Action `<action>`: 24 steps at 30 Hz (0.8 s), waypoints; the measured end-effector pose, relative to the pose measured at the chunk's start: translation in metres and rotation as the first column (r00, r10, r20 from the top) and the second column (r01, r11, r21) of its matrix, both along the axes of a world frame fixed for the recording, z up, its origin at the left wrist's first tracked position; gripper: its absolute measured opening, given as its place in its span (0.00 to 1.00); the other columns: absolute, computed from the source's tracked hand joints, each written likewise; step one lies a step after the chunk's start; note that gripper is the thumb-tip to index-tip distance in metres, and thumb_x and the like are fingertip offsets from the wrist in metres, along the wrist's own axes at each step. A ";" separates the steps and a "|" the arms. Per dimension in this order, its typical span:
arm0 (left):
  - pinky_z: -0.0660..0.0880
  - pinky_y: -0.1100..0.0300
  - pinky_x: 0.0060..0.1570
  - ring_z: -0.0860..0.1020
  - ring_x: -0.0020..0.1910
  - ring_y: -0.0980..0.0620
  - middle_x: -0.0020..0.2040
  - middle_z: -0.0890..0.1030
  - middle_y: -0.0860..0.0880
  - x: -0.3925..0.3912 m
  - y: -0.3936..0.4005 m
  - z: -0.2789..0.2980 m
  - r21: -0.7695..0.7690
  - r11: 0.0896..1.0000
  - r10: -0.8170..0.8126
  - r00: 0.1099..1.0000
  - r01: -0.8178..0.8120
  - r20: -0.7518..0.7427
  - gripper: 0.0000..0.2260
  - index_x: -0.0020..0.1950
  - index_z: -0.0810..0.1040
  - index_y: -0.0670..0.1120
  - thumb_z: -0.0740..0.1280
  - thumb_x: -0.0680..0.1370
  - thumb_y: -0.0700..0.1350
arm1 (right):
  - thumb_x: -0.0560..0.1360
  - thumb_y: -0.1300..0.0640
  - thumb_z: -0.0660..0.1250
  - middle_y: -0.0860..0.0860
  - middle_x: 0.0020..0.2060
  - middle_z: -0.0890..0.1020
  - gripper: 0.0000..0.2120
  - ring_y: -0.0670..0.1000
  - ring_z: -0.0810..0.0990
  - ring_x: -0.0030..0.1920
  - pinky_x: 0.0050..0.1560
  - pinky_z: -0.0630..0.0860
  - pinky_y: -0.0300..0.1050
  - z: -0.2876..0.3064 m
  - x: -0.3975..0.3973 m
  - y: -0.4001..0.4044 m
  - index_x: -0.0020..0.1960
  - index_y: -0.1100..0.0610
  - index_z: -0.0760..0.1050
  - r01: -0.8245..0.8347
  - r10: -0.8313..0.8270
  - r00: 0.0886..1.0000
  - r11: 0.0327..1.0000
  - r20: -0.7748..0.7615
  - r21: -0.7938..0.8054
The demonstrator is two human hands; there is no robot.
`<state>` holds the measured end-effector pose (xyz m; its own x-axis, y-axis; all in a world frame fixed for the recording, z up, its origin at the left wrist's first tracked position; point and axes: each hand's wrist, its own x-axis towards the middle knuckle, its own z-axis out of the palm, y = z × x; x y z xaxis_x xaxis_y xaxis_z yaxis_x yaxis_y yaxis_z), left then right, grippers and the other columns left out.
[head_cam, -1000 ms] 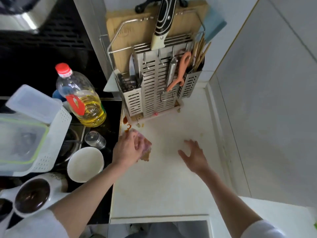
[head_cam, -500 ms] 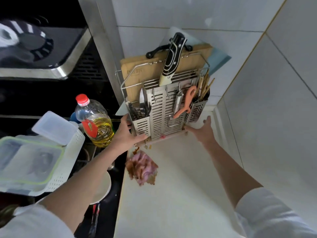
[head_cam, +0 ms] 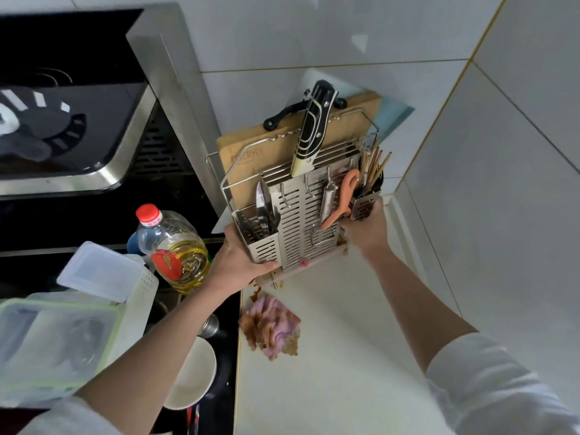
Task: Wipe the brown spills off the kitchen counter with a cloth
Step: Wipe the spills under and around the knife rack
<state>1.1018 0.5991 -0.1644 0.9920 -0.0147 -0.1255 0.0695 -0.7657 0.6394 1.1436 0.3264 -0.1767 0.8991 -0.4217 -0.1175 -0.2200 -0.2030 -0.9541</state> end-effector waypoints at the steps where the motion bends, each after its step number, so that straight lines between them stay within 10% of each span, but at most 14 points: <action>1: 0.76 0.57 0.54 0.78 0.61 0.47 0.62 0.77 0.46 -0.001 -0.002 -0.001 -0.003 1.000 -0.001 1.000 0.001 0.006 0.48 0.71 0.56 0.45 0.81 0.63 0.57 | 0.63 0.65 0.77 0.46 0.46 0.80 0.25 0.48 0.80 0.48 0.45 0.76 0.43 -0.001 0.000 -0.001 0.53 0.51 0.69 0.008 -0.008 1.000 1.000 0.011 0.017; 24: 0.76 0.60 0.56 0.77 0.60 0.49 0.64 0.73 0.47 -0.019 -0.100 -0.016 -0.094 0.995 0.048 0.998 -0.044 0.037 0.49 0.70 0.55 0.48 0.80 0.61 0.61 | 0.56 0.69 0.79 0.61 0.53 0.82 0.30 0.63 0.82 0.53 0.56 0.79 0.62 -0.003 0.008 -0.102 0.57 0.63 0.74 -0.029 0.022 0.998 0.993 0.056 0.114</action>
